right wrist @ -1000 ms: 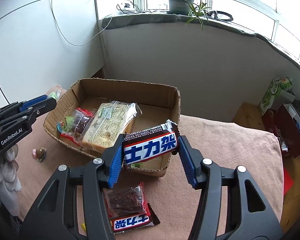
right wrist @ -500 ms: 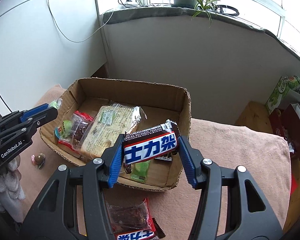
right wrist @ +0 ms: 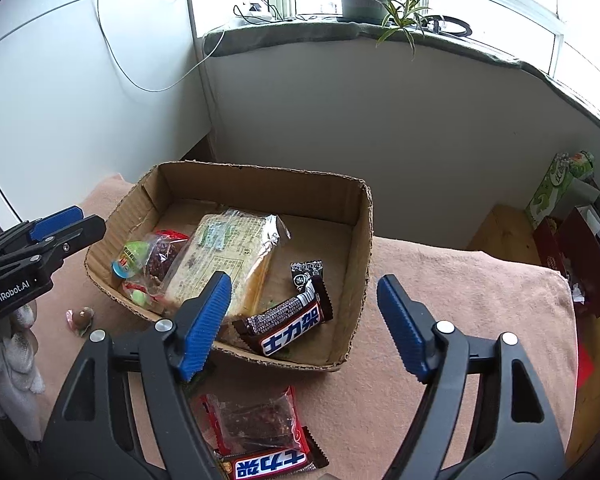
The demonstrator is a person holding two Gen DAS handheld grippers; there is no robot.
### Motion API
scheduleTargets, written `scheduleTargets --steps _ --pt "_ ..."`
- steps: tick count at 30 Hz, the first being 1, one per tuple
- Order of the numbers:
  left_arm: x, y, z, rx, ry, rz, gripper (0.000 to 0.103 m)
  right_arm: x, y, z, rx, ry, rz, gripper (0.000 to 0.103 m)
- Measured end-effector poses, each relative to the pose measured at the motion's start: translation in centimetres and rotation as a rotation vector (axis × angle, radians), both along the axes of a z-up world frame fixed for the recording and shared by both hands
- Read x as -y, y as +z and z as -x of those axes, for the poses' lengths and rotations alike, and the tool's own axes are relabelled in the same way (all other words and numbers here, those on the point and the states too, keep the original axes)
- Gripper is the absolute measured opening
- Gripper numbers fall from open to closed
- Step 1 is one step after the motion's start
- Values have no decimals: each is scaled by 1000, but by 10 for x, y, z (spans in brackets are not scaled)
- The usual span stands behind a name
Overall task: Organize snacks
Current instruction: 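Carry both snacks into the cardboard box and open both grippers, then move the left gripper to the round snack cup while the right gripper approaches the red-edged dark snack bag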
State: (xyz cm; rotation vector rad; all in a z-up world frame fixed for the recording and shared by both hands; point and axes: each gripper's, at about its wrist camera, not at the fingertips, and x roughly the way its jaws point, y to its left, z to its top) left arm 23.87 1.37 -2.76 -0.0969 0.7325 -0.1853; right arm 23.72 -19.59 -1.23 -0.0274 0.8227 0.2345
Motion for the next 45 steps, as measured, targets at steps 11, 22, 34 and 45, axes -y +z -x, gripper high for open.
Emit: scheduleTargets --steps 11,22,34,45 --pt "-40 4 43 17 3 28 57 14 -3 38 -40 36 -30 78" --pt "-87 -29 76 -63 57 41 57 14 -27 72 -89 76 38 78" --pt "-82 -68 70 -151 64 -32 57 14 -47 79 -125 79 51 78" --pt "-70 -81 61 -176 53 -66 57 -28 -56 66 -124 146 147 78"
